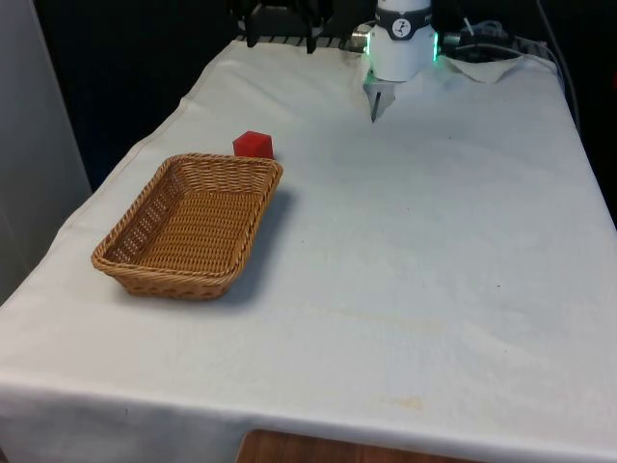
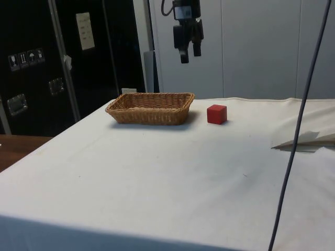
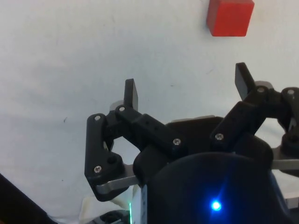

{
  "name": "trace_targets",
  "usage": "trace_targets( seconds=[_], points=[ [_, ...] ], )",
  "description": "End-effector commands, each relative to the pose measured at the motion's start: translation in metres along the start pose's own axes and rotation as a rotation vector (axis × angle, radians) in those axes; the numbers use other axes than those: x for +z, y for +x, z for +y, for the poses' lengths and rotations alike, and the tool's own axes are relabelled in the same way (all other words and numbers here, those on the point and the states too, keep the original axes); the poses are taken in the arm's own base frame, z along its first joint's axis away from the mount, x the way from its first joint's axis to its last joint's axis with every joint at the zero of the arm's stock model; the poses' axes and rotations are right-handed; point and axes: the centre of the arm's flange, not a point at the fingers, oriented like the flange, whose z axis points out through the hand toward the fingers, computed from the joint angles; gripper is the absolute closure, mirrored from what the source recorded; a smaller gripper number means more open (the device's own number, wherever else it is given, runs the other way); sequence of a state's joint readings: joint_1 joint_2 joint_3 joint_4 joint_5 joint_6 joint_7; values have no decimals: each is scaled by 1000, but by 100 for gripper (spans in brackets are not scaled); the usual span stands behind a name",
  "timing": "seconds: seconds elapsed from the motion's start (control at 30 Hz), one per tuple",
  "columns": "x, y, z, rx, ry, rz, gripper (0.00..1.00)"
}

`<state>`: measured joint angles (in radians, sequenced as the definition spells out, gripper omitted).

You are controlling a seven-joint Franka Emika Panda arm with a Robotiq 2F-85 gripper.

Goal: Pick up the cube and place it into the basket.

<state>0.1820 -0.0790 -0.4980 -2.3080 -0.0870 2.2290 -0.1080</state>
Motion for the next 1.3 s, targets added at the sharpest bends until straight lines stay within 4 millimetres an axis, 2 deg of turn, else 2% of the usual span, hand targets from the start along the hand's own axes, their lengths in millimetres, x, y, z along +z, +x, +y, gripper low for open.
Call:
trace_targets(
  seconds=[0.0,0.63,1.27],
  points=[
    [1,-2,4,3,-6,10,0],
    [25,-17,33,52,-19,41,0],
    [46,-31,54,111,-22,82,0]
  ],
)
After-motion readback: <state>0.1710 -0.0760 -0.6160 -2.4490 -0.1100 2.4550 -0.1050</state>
